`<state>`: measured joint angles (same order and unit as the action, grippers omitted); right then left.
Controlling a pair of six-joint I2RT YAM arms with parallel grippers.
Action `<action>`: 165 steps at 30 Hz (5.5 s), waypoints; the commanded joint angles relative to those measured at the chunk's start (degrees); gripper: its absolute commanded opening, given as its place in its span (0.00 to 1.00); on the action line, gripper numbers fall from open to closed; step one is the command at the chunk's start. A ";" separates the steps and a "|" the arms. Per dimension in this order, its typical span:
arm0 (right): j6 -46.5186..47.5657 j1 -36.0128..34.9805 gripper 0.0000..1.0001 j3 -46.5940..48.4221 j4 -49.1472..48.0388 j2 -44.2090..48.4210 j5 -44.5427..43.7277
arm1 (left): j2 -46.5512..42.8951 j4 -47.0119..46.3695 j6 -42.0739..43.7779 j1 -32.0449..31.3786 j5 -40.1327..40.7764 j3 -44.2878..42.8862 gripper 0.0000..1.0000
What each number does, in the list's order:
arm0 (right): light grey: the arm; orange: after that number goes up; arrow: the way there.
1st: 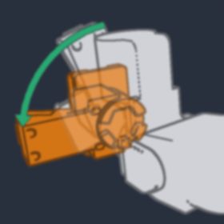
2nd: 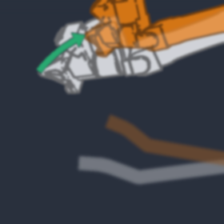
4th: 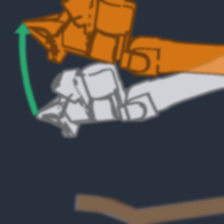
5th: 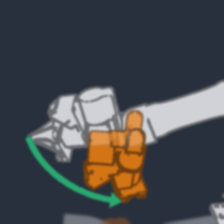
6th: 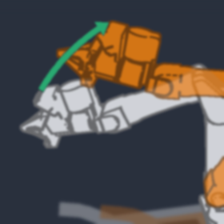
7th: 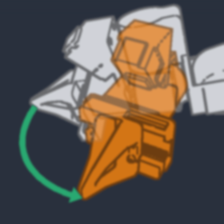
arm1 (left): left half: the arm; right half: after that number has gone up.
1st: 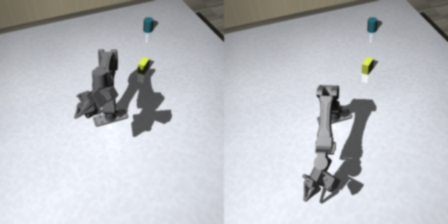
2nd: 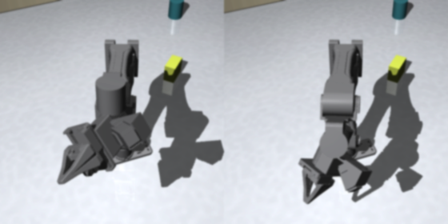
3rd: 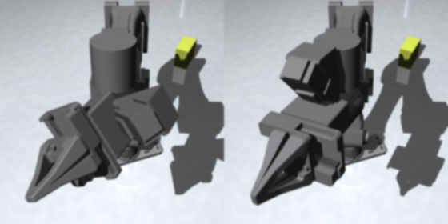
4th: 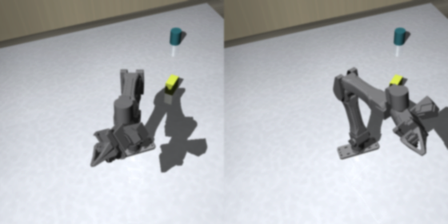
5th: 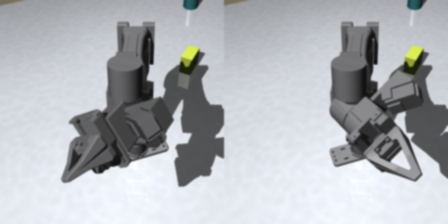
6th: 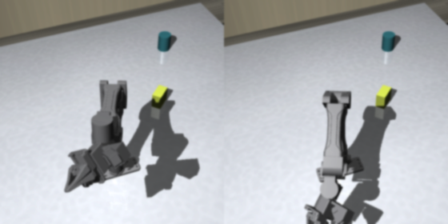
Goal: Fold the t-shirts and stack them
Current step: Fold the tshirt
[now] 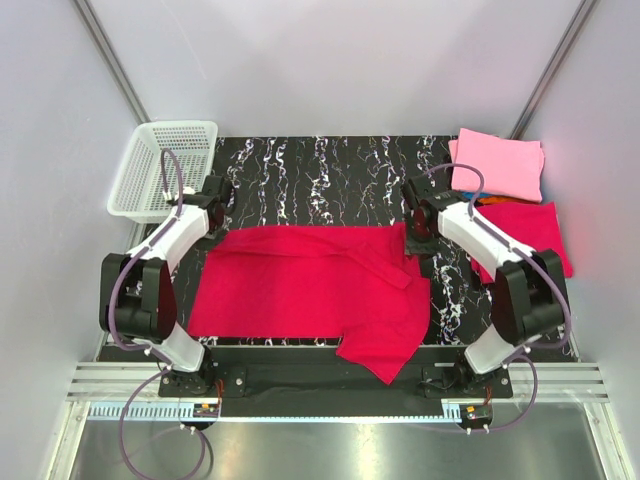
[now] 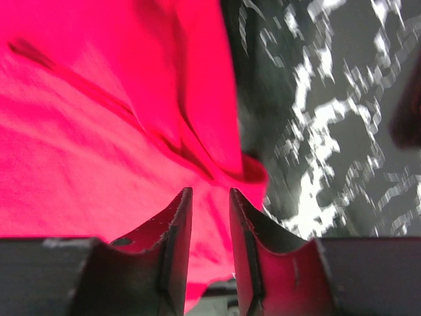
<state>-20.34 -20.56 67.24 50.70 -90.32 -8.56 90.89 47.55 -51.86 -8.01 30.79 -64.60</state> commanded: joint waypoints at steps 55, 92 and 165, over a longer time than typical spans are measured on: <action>5.31 7.28 0.40 23.56 -5.26 -20.34 -4.88 | 8.95 -5.98 10.81 -2.01 -10.22 -6.15 0.20; -1.45 16.60 0.49 -2.19 -19.92 -5.92 8.38 | 6.49 -5.98 11.51 -2.89 -10.13 -2.55 0.18; -3.83 22.93 0.07 -11.87 -32.07 -1.26 20.43 | 3.77 -5.63 11.60 -3.42 -9.52 -0.62 0.17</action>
<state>-25.58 2.31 53.89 16.93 -95.79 13.93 98.19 42.41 -40.34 -11.20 20.53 -65.82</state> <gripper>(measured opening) 0.086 0.174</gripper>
